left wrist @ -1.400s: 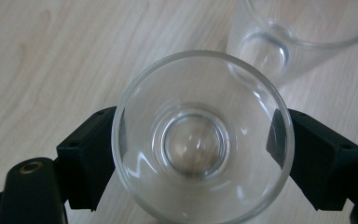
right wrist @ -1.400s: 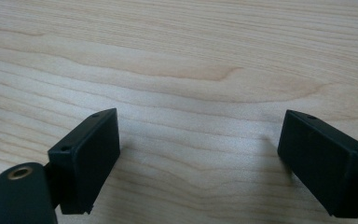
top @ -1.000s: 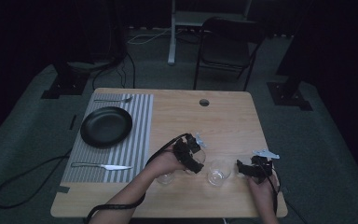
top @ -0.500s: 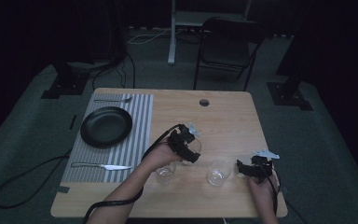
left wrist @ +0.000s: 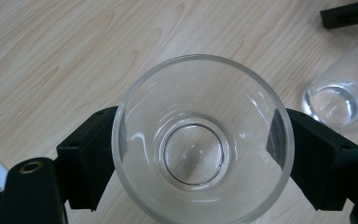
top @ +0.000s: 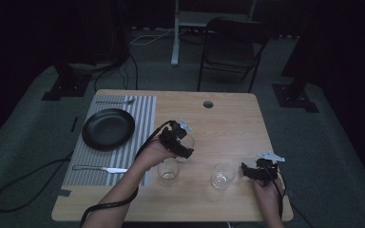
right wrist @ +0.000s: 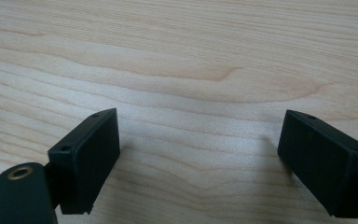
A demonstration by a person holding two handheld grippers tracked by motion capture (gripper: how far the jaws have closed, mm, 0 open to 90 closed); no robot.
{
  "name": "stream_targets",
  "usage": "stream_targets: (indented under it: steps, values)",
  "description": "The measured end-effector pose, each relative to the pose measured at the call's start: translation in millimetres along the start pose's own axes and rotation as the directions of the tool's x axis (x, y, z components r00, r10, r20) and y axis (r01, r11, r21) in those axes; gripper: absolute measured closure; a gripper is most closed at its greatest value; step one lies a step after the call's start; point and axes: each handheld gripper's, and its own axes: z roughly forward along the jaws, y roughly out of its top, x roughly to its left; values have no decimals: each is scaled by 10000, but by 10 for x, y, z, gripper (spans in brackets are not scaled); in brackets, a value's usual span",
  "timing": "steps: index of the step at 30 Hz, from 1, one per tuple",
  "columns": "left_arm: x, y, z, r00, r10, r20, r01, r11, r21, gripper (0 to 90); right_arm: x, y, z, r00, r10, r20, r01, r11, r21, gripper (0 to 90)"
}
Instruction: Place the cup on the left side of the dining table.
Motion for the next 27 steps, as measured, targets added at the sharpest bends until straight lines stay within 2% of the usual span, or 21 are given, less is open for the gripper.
stream_targets:
  steps: [7, 12, 19, 23, 27]
  values:
    - [97, -113, -65, 9997, -182, -145, 183, 9998, 93, 181, 0, 0, 0, 10000, 3, -1, -3, 10000, -1, 124]
    - [196, -221, -166, 9982, -530, -287, 529, 9986, -33, 181, 0, 0, 0, 10000, -1, 0, 1, 10000, 3, 124]
    - [310, -366, -293, 9949, -787, -625, 792, 9968, 56, 181, -1, 0, 0, 10000, -13, 5, 13, 10000, -6, 124]
    - [375, -470, -350, 9910, -1047, -837, 1055, 9944, 58, 181, -1, 0, 0, 10000, -14, 4, 14, 10000, -5, 124]
    - [434, -565, -399, 9891, -1118, -961, 1142, 9933, 191, 181, -1, 0, 0, 10000, -22, 6, 22, 10000, -6, 124]
